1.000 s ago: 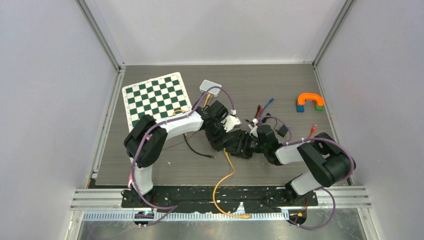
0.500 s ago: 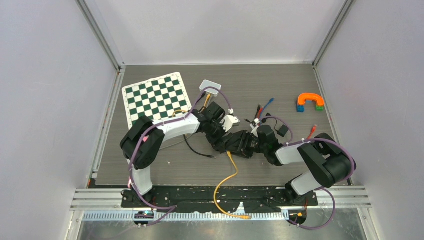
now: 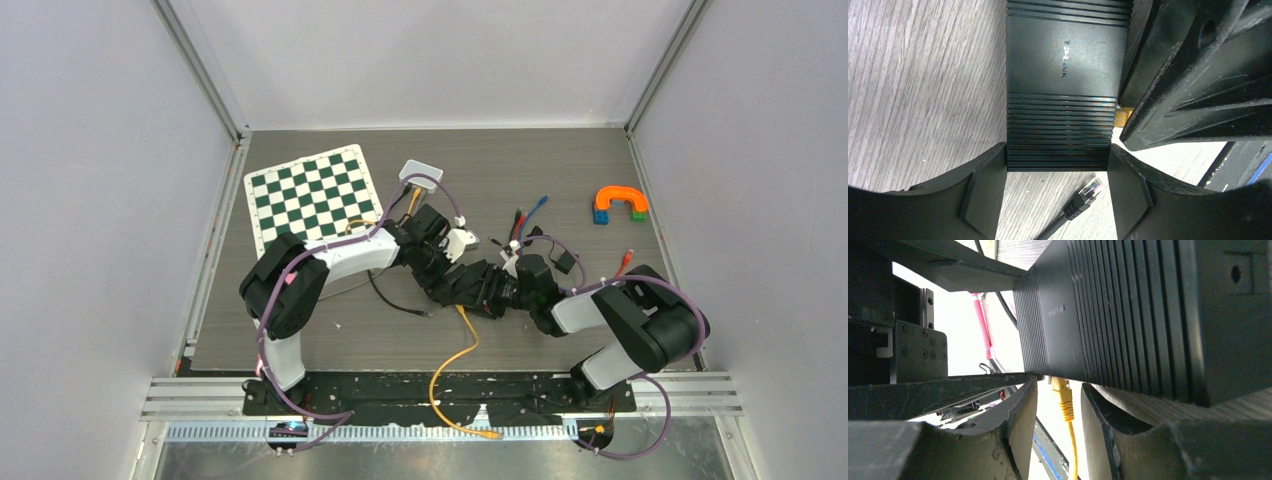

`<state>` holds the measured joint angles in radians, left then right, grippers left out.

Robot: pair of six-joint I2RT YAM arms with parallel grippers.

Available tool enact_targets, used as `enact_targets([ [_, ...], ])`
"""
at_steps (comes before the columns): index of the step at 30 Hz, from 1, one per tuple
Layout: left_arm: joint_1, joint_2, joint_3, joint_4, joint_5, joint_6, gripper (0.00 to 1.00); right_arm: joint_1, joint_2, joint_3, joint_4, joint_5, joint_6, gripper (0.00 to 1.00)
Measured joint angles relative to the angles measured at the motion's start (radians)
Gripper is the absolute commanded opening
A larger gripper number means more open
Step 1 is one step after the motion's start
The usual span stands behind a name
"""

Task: Pull the plug from the switch port
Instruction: Pull the connector from the switch port.

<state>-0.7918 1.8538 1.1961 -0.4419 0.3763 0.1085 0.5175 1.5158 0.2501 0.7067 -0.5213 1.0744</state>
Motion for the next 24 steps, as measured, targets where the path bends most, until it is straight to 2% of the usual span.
enact_targets([
  [3,0.000,0.000,0.000,0.000,0.000,0.000,0.33,0.000,0.004,-0.010,0.019,-0.008,0.005,0.40],
  [10,0.000,0.000,0.000,0.000,-0.001,0.001,0.32,0.002,0.024,-0.013,0.034,-0.003,0.009,0.41],
  [14,0.000,0.000,0.000,0.000,-0.001,0.003,0.32,0.002,0.034,-0.006,0.034,0.008,0.016,0.35],
  [19,0.000,0.000,0.000,0.000,0.000,0.003,0.32,0.002,0.038,0.002,0.035,0.014,0.024,0.34],
  [23,0.000,0.000,-0.001,0.000,-0.001,0.003,0.32,0.002,0.053,0.002,0.056,0.010,0.035,0.27],
  [24,0.000,0.000,-0.001,0.000,-0.002,0.003,0.31,0.002,0.056,0.002,0.065,0.007,0.039,0.22],
])
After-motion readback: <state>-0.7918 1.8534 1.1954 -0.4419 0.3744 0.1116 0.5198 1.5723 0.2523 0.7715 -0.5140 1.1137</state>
